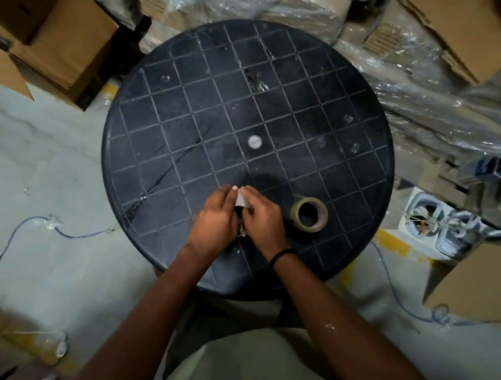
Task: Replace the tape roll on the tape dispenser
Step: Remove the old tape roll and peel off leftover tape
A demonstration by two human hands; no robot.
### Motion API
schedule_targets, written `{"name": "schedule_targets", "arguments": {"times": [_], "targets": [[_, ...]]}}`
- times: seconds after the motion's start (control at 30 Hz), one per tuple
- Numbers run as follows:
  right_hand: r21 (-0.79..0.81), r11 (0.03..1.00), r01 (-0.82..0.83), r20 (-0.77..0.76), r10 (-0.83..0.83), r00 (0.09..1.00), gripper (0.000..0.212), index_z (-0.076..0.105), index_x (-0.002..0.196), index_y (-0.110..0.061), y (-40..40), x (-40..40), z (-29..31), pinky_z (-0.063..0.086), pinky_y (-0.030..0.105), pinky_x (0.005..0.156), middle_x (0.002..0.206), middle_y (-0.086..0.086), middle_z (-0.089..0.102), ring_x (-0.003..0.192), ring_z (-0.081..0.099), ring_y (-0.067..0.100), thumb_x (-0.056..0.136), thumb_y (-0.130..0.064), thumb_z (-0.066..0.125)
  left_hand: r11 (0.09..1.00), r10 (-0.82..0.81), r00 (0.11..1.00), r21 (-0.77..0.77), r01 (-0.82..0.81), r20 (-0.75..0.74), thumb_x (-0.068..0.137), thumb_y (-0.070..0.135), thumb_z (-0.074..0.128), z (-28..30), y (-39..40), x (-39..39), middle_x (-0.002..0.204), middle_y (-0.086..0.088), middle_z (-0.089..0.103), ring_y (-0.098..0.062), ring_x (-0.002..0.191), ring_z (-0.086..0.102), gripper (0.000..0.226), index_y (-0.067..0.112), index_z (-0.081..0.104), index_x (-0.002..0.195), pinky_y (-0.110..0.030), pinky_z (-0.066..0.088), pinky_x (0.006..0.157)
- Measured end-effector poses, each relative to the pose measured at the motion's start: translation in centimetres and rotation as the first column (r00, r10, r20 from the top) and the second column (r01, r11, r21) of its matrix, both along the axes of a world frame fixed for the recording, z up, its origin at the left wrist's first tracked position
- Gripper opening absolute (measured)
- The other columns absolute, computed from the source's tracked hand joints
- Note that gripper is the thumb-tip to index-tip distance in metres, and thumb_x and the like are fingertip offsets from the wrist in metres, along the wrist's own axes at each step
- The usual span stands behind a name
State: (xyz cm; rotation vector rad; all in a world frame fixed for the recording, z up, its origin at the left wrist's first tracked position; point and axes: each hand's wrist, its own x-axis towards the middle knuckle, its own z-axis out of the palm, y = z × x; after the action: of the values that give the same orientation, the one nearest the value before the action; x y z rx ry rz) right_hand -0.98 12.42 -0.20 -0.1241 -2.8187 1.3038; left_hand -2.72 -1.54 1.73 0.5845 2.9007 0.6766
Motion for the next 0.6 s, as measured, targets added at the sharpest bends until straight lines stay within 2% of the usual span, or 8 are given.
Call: {"name": "schedule_targets", "arguments": {"times": [0.07, 0.13, 0.27, 0.33, 0.4, 0.47, 0.53, 0.6], "targets": [[-0.001, 1.000, 0.014, 0.037, -0.014, 0.999, 0.051, 0.064, 0.129, -0.006, -0.5, 0.4, 0.3, 0.043, 0.037, 0.111, 0.134, 0.014, 0.063, 0.127, 0.058, 0.022, 0.081, 0.008, 0.056, 1.000, 0.000, 1.000, -0.013, 0.000, 0.006, 0.085, 0.014, 0.066, -0.2, 0.2, 0.1, 0.132, -0.020, 0.056, -0.036, 0.115, 0.057, 0.053, 0.001, 0.054, 0.134, -0.041, 0.053, 0.092], [0.044, 0.998, -0.049, 0.055, 0.046, 0.997, 0.047, 0.060, 0.133, -0.004, -0.9, 0.7, 0.5, 0.040, 0.036, 0.113, 0.138, 0.017, 0.060, 0.131, 0.055, 0.025, 0.087, 0.003, 0.052, 1.000, 0.008, 1.000, -0.007, -0.008, 0.004, 0.079, 0.009, 0.075, -0.4, 0.2, 0.1, 0.124, -0.020, 0.060, -0.035, 0.109, 0.060, 0.054, 0.000, 0.058, 0.129, -0.040, 0.054, 0.090], [0.223, 0.952, -0.207, 0.096, 0.190, 0.977, 0.043, 0.052, 0.139, -0.001, -1.0, 0.5, 0.0, 0.040, 0.038, 0.114, 0.143, 0.020, 0.054, 0.134, 0.051, 0.030, 0.097, -0.009, 0.045, 1.000, -0.003, 0.999, -0.015, 0.002, -0.050, 0.076, 0.012, 0.078, -1.4, -0.3, -0.4, 0.107, -0.015, 0.062, -0.032, 0.095, 0.058, 0.040, 0.002, 0.064, 0.111, -0.040, 0.050, 0.083], [0.284, 0.938, -0.200, 0.082, 0.184, 0.980, 0.041, 0.055, 0.135, -0.004, -0.9, 0.3, 0.0, 0.047, 0.034, 0.105, 0.137, 0.016, 0.060, 0.126, 0.059, 0.027, 0.096, -0.011, 0.045, 0.999, -0.027, 0.997, -0.031, 0.024, -0.078, 0.077, 0.014, 0.076, -2.0, -0.4, -0.9, 0.104, -0.013, 0.061, -0.031, 0.092, 0.056, 0.035, 0.005, 0.064, 0.108, -0.040, 0.047, 0.080], [0.321, 0.938, -0.129, 0.046, 0.121, 0.992, 0.038, 0.062, 0.124, -0.007, -1.2, 0.1, 0.0, 0.055, 0.034, 0.087, 0.122, 0.011, 0.068, 0.105, 0.069, 0.026, 0.090, -0.013, 0.045, 0.998, -0.044, 0.995, -0.040, 0.040, -0.088, 0.078, 0.014, 0.073, -2.6, -0.1, -1.3, 0.102, -0.012, 0.060, -0.031, 0.090, 0.055, 0.032, 0.006, 0.063, 0.108, -0.042, 0.047, 0.078], [0.330, 0.944, -0.025, 0.054, 0.007, 0.999, 0.029, 0.066, 0.113, -0.010, -1.4, -0.2, 0.0, 0.056, 0.037, 0.070, 0.104, 0.011, 0.073, 0.085, 0.073, 0.031, 0.087, -0.011, 0.053, 0.998, -0.056, 0.993, -0.035, 0.052, -0.108, 0.080, 0.013, 0.070, -3.3, 0.4, -1.8, 0.099, -0.012, 0.061, -0.031, 0.088, 0.055, 0.028, 0.005, 0.063, 0.107, -0.043, 0.047, 0.075], [0.329, 0.942, 0.071, 0.149, -0.126, 0.981, 0.021, 0.066, 0.105, -0.012, -1.5, -0.6, 0.2, 0.054, 0.039, 0.064, 0.091, 0.014, 0.074, 0.078, 0.070, 0.037, 0.087, -0.013, 0.057, 0.994, -0.096, 0.988, -0.056, 0.090, -0.117, 0.077, 0.011, 0.071, -3.8, 1.0, -2.3, 0.092, -0.012, 0.060, -0.031, 0.083, 0.055, 0.025, 0.006, 0.064, 0.101, -0.043, 0.047, 0.071], [0.340, 0.932, 0.129, 0.286, -0.233, 0.930, 0.017, 0.063, 0.103, -0.014, -1.2, -1.2, 0.3, 0.053, 0.042, 0.066, 0.087, 0.018, 0.072, 0.082, 0.068, 0.041, 0.088, -0.019, 0.056, 0.984, -0.151, 0.985, -0.102, 0.143, -0.080, 0.072, 0.011, 0.073, -3.9, 1.8, -2.8, 0.086, -0.012, 0.058, -0.032, 0.078, 0.056, 0.023, 0.008, 0.062, 0.093, -0.042, 0.047, 0.067]]}}
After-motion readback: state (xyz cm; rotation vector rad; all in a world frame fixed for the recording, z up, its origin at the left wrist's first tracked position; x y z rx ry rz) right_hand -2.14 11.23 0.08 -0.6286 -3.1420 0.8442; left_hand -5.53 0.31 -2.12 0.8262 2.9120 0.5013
